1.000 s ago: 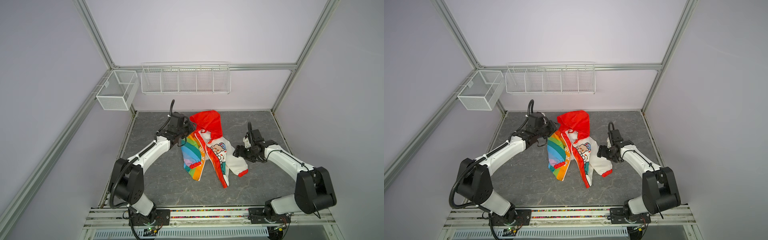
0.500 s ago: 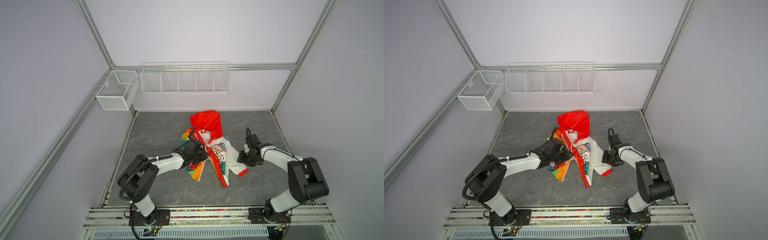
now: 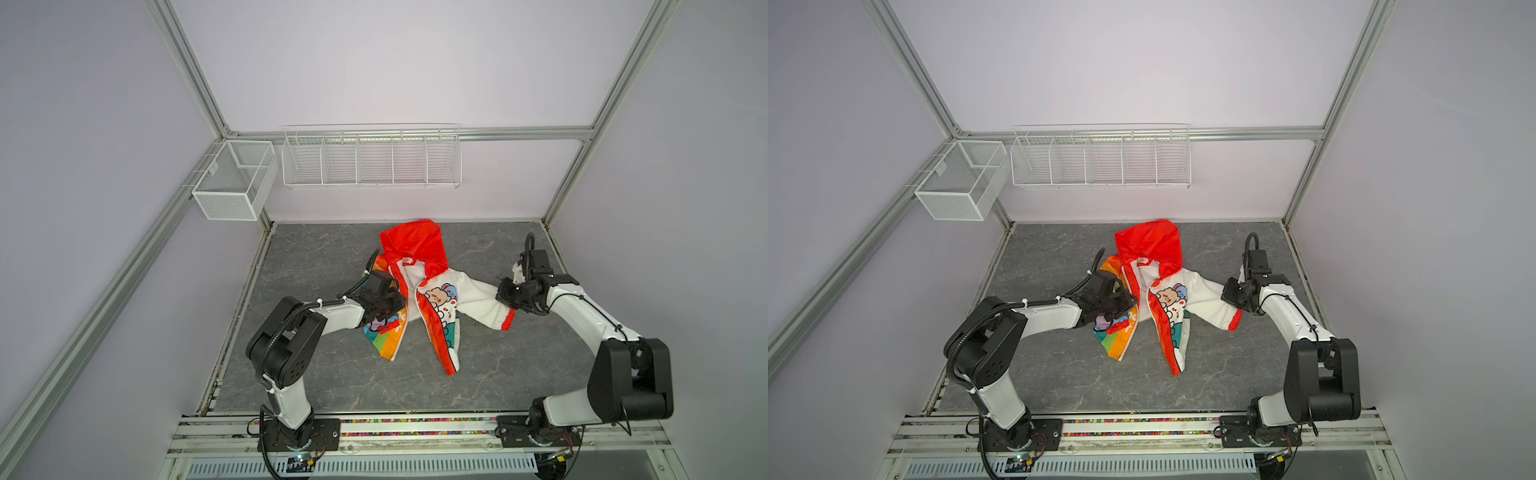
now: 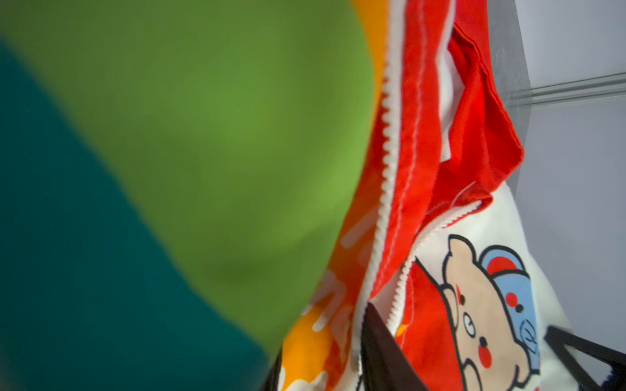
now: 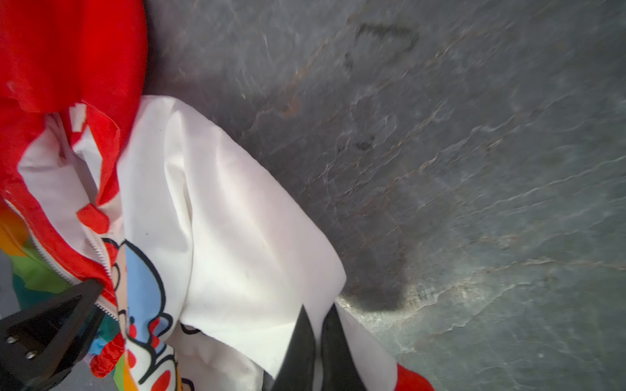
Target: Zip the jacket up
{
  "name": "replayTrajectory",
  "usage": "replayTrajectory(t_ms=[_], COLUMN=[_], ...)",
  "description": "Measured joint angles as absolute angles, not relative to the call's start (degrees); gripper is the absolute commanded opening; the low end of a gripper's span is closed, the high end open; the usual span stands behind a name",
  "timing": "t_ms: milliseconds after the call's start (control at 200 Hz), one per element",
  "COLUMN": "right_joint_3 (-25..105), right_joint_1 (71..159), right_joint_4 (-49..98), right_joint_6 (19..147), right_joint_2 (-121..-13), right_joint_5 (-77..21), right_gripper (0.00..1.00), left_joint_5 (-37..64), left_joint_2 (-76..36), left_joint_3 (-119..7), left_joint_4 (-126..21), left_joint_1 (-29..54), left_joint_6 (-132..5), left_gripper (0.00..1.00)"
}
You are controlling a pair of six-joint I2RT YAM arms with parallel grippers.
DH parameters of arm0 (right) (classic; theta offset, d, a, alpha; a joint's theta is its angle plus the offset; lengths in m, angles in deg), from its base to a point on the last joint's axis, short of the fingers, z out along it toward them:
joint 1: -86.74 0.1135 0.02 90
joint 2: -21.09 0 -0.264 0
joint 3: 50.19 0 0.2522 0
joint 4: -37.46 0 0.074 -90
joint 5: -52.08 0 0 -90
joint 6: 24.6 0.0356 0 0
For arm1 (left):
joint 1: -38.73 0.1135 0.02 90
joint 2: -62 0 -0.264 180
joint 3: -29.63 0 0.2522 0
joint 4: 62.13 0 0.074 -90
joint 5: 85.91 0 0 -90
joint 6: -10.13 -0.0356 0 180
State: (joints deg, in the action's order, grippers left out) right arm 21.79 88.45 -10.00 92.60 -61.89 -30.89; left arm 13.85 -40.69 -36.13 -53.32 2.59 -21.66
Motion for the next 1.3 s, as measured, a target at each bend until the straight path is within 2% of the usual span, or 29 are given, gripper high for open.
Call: replayTrajectory(t_ms=[160, 230, 300, 420, 465, 540, 755, 915, 1135, 1300], right_joint_3=[26.34, 29.2, 31.67, 33.96, 34.53, 35.47, 34.1, 27.6, 18.42, 14.16], right_joint_1=[84.74, 84.3, 84.19, 84.19, 84.19, 84.19, 85.24, 91.99, 103.1, 107.53], right_joint_4=[-11.83, -12.05, -12.14, -12.71, -13.52, -14.35, -15.2, -15.2, -15.44, -15.18], right_joint_6=[92.01, 91.85, 91.42, 91.46, 90.78, 90.35, 89.86, 89.86, 90.87, 92.03], right_joint_2=[-65.91, -70.57, -75.33, -79.77, -79.84, -78.74, -67.81, -59.9, -57.96, -56.41], right_joint_5=[-32.75, -34.06, -35.0, -36.68, -37.45, -38.6, -38.36, -35.24, -31.72, -30.39], right_gripper=[0.07, 0.11, 0.26, 0.6, 0.68, 0.74, 0.77, 0.76, 0.77, 0.79], left_joint_5=[14.59, 14.76, 14.9, 15.07, 15.07, 15.05, 14.44, 15.53, 18.11, 18.48], left_joint_2=[-41.39, -41.41, -41.41, -41.28, -40.89, -38.99, -32.61, -32.17, -39.73, -48.93], left_joint_3=[-36.0, -36.09, -36.75, -39.0, -39.61, -40.0, -42.93, -46.23, -50.36, -59.96], left_joint_4=[-53.87, -53.65, -52.56, -49.8, -48.93, -46.98, -41.32, -41.23, -42.92, -38.89], left_joint_1=[3.77, 3.88, 3.92, 3.92, 3.92, 3.9, 1.04, -3.25, -4.41, -4.36], left_joint_6=[-22.03, -22.36, -23.16, -24.74, -25.35, -26.2, -28.17, -28.56, -30.05, -34.2], left_gripper=[0.38, 0.38, 0.38, 0.39, 0.4, 0.41, 0.45, 0.45, 0.46, 0.46])
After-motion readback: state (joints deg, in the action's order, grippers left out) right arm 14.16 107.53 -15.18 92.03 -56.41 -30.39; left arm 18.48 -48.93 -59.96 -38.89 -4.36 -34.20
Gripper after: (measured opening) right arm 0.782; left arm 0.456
